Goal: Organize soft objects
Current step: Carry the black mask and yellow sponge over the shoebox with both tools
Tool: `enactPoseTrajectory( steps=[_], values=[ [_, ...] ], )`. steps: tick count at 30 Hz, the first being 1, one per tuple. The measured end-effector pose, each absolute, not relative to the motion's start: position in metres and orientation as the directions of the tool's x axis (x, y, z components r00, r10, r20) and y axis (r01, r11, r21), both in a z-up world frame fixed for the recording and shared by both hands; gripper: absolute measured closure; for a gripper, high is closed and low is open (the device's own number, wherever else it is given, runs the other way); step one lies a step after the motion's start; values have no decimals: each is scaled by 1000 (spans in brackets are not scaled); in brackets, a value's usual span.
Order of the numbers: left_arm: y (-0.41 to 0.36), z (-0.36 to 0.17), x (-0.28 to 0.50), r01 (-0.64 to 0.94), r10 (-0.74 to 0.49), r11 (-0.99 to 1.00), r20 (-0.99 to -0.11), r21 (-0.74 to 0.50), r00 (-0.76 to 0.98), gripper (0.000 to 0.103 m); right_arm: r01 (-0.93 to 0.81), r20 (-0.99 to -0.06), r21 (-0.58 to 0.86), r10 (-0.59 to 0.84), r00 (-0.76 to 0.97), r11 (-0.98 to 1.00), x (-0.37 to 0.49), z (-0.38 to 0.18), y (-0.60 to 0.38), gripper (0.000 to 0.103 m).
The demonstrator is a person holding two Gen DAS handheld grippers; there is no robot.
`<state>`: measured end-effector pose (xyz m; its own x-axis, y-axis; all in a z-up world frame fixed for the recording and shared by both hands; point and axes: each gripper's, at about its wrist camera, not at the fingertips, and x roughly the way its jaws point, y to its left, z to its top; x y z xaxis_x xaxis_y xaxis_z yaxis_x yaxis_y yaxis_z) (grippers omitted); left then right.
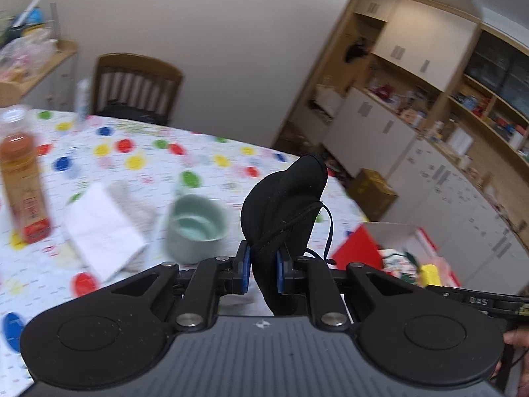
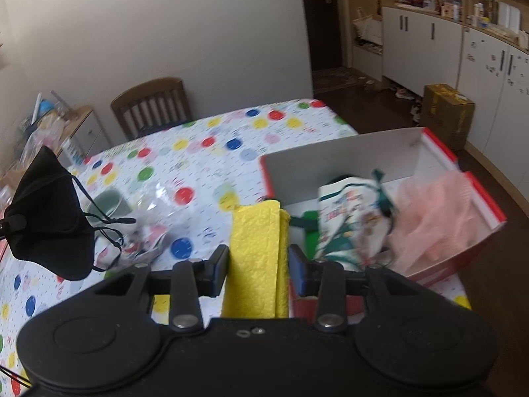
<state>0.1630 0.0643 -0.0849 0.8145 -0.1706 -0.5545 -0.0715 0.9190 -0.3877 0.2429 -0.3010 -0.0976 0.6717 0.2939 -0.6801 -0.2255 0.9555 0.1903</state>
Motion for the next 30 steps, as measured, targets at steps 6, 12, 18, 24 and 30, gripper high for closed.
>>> enactPoseTrajectory(
  steps=[6,12,18,24,30],
  values=[
    [13,-69,195,50,-285,909,-532,-413,797,88,-160,-669,164,229,708,973,255,-93,-335,66],
    [-37,-59,223,159,-386,893,-535,-421,751,88,-105,-664,139,171,728,985,268,-92,-364,66],
    [-88,-55,248,249,-435,888,-532,-386,726,88,-53,-669,121,121,733,991,281,-97,-387,66],
    [-136,-60,279,296,-462,882,-547,-368,699,88,-20,-681,97,81,728,995,300,-105,-402,66],
    [-173,-60,313,317,-507,857,-558,-406,657,88,26,-690,92,45,723,995,328,-109,-422,66]
  ],
)
